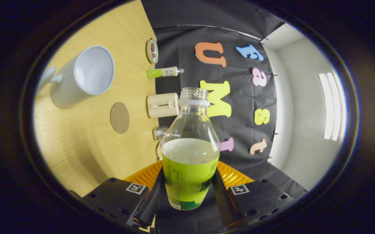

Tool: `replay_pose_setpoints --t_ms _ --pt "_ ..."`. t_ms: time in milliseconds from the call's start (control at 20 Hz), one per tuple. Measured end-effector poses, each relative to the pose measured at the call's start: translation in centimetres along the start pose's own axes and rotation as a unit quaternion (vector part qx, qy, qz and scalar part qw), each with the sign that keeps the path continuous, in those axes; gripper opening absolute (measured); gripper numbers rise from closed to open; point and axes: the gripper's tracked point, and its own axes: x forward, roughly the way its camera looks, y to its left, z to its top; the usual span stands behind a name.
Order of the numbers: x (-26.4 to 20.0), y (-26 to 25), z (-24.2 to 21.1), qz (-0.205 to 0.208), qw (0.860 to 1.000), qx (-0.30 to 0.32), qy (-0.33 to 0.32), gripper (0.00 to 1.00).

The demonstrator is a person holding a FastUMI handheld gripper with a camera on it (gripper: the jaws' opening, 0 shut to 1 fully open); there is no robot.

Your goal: Take the bottle from table, then pour the juice into the cup, finally place the bottle on the coaster

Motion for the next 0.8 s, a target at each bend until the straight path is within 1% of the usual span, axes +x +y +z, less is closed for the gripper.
replay_pose_setpoints --t_ms 100,300,550,800 --pt "-0.1 -0.7 0.5 -0.02 0.999 -0.03 -0.007 0.79" --pt "0.1 -1.5 1.7 -0.048 0.995 -0.087 -0.027 0.79" --pt "0.2 -2.9 2.8 -0.07 0.99 -0.118 -0.045 0.79" --pt "0.8 -4.4 2.8 -0.089 0.983 -0.155 -0.049 0.79"
